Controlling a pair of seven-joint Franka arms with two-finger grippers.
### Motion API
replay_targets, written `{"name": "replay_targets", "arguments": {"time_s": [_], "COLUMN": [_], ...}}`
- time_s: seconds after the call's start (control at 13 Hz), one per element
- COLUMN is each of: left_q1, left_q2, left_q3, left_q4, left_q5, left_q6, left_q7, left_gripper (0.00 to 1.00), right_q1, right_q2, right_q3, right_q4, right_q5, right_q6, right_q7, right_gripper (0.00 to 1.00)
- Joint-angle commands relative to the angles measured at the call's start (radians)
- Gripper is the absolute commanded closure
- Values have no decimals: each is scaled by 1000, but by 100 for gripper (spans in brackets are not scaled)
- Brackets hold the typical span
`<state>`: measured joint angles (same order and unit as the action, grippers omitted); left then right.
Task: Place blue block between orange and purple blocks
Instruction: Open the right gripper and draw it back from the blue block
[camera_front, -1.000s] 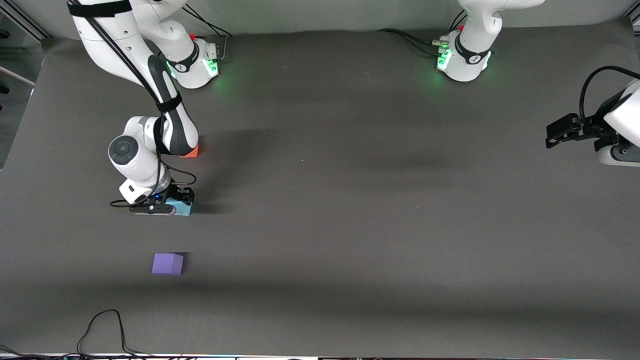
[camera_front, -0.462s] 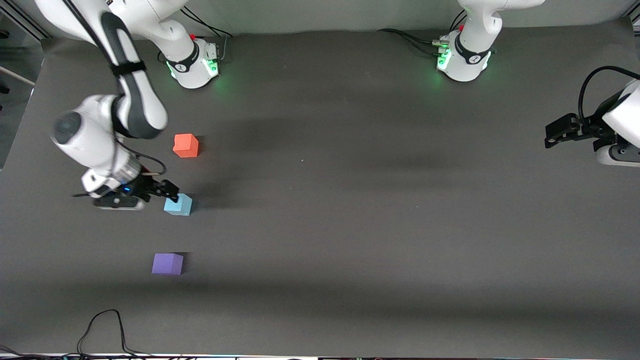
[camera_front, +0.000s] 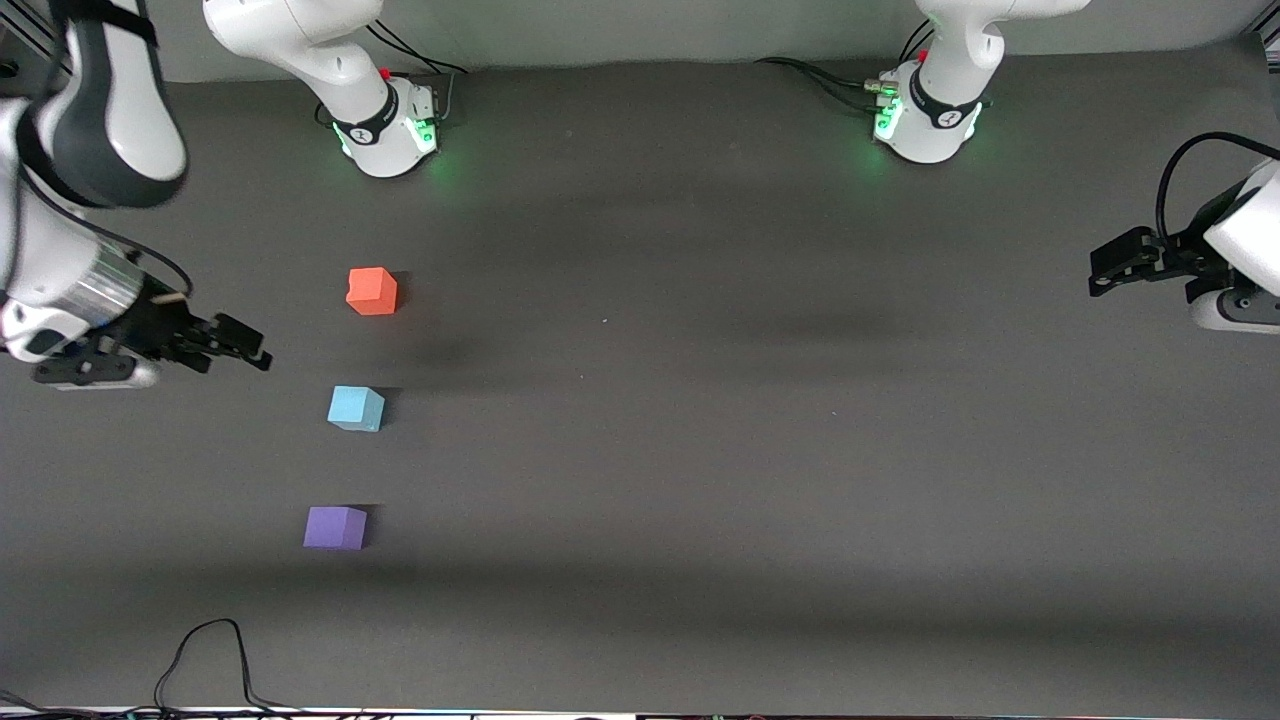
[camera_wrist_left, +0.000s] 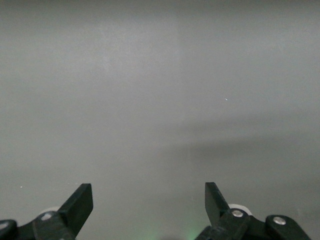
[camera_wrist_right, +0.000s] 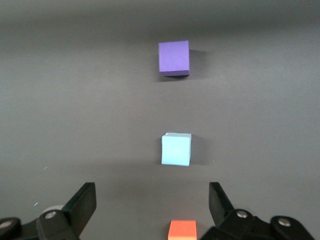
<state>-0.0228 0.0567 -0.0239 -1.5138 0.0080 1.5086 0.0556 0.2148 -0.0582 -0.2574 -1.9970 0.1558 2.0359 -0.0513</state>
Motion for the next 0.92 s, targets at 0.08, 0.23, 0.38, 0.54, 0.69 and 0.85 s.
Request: {"name": "replay_targets", "arguments": {"time_s": [0.08,0.23,0.38,0.54,0.69,0.85], "left_q1": [-9,-9,-9,-9,-9,-9], "left_q2": [-20,-20,-20,-20,-20,-20], "left_q3": [10,10,10,10,10,10], "left_q4": [-23,-23,-23,-23,-23,-25], "left_q5": [-6,-6,-9,-10,-10,-10], "left_q6": [19,19,19,19,21,21], "left_q7": [-3,-3,-3,-5,-5,-5], "left_gripper": [0,0,0,0,0,0], "right_q1": [-141,-207,-236,-236,-238,-238], "right_q2": [-97,-135,-150,-150,-149,-141], "right_q3": [179,292,334,334,330,323], "right_q4": [24,64,128,179,213,218], "right_q5": [-73,-102,-102,-102,-102,-104], "right_q6": [-100,-169,-267,-341,-379,-382], "right_q7": [112,154,156,156,145,143], "right_gripper": [0,0,0,0,0,0]}}
